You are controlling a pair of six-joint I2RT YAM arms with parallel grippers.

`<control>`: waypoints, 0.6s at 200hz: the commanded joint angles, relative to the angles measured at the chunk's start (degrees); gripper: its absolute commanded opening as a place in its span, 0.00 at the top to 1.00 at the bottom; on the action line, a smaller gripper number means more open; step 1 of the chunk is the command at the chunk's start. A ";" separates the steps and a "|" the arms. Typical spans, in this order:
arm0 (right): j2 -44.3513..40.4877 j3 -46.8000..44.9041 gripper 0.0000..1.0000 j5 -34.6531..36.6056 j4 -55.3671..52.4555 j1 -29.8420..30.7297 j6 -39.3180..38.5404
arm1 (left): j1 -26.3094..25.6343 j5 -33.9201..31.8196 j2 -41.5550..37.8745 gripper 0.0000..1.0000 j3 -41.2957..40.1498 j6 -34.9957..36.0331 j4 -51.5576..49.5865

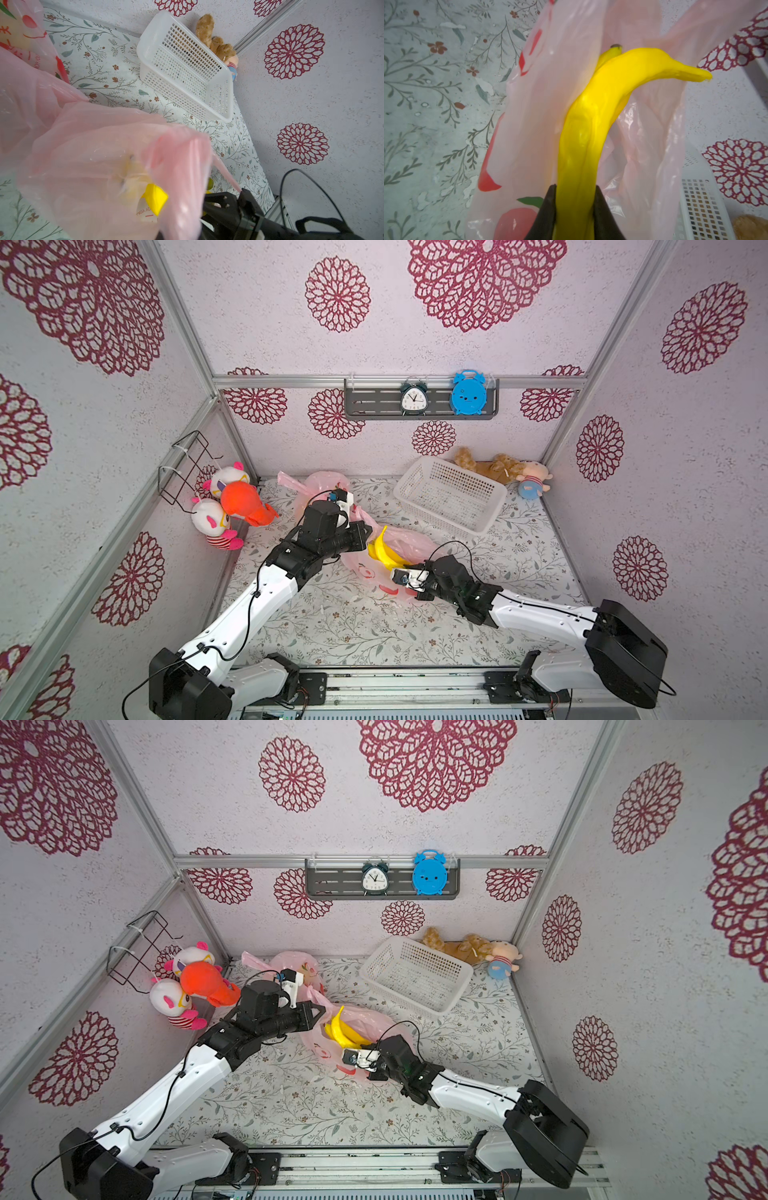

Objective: Place the banana into a plastic bag & tie a knot
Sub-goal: Place the banana into the plastic bag.

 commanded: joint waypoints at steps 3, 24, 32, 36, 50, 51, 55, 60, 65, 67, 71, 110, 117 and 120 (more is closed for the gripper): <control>2.07 0.25 1.00 6.53 4.25 1.68 -9.37 | 0.57 1.58 -0.09 1.00 1.15 0.90 -1.23; 4.38 0.20 1.00 9.29 4.86 2.45 -12.89 | 0.57 1.88 0.11 1.00 1.06 0.83 -1.13; 4.80 0.44 1.00 9.73 4.76 2.52 -13.86 | 0.55 1.94 0.18 1.00 0.89 0.84 -0.92; 4.89 0.60 1.00 9.81 4.77 2.52 -14.07 | 0.50 2.00 0.20 1.00 0.77 0.87 -0.90; 4.75 1.57 1.00 9.21 3.91 2.55 -14.18 | 0.56 2.10 0.35 1.00 0.64 0.85 -0.82; 4.78 1.69 1.00 9.13 3.80 2.53 -14.18 | 0.56 2.08 0.35 1.00 0.59 0.84 -0.82; 4.81 2.24 1.00 9.09 3.18 2.55 -14.07 | 0.56 2.11 0.35 1.00 0.61 0.88 -0.78; 4.88 3.06 0.91 8.85 2.09 2.53 -13.75 | 0.55 2.14 0.43 1.00 0.54 0.91 -0.80; 4.90 4.22 0.69 8.34 0.55 2.56 -13.19 | 0.54 2.04 0.44 1.00 0.45 0.89 -0.77; 4.90 4.65 0.60 8.10 -0.17 2.57 -12.89 | 0.52 2.01 0.53 1.00 0.45 0.89 -0.74; 4.90 5.49 0.43 7.73 -1.44 2.49 -12.14 | 0.55 1.87 0.55 1.00 0.40 0.83 -0.75; 2.77 13.27 0.13 5.97 -11.01 1.37 -0.66 | 0.66 -0.36 1.03 1.00 -0.14 1.11 -1.25; 1.76 14.60 0.13 5.01 -12.65 0.78 2.25 | 0.72 -1.30 1.14 1.00 -0.25 1.19 -1.39; 1.26 15.05 0.13 4.61 -13.23 0.50 3.42 | 0.70 -1.65 1.21 1.00 -0.32 1.21 -1.43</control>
